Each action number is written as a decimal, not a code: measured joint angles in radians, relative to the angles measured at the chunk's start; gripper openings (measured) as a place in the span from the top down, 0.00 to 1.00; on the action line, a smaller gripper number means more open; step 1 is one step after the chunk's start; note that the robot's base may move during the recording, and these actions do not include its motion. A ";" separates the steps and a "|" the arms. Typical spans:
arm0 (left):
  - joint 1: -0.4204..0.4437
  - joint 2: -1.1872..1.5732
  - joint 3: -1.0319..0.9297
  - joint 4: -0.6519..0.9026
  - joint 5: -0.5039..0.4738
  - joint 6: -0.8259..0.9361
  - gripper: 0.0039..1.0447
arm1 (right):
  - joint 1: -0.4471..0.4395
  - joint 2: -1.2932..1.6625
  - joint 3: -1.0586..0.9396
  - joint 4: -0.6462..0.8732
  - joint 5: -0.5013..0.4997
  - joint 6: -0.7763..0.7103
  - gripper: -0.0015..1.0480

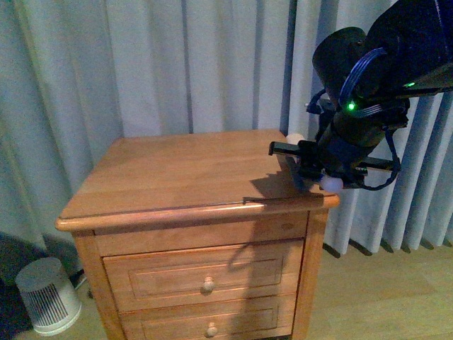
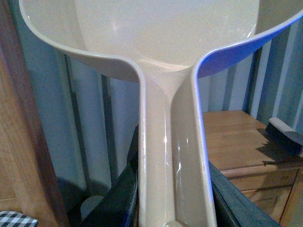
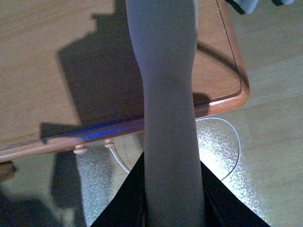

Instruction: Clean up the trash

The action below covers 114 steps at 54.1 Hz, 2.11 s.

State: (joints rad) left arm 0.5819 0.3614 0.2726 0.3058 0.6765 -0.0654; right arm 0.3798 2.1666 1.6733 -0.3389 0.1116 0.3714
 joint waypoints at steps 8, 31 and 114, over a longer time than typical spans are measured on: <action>0.000 0.000 0.000 0.000 0.000 0.000 0.74 | 0.003 -0.050 -0.066 0.056 0.048 -0.034 0.81; 0.000 0.000 0.000 0.000 0.000 0.000 0.74 | 0.021 -0.615 -0.607 0.560 0.124 -0.240 0.81; 0.001 0.000 -0.001 0.001 -0.003 0.000 0.74 | 0.249 -1.609 -1.258 0.481 0.554 -0.319 0.81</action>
State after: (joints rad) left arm 0.5827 0.3611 0.2718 0.3065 0.6739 -0.0654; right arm 0.6292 0.5575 0.4149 0.1417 0.6651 0.0528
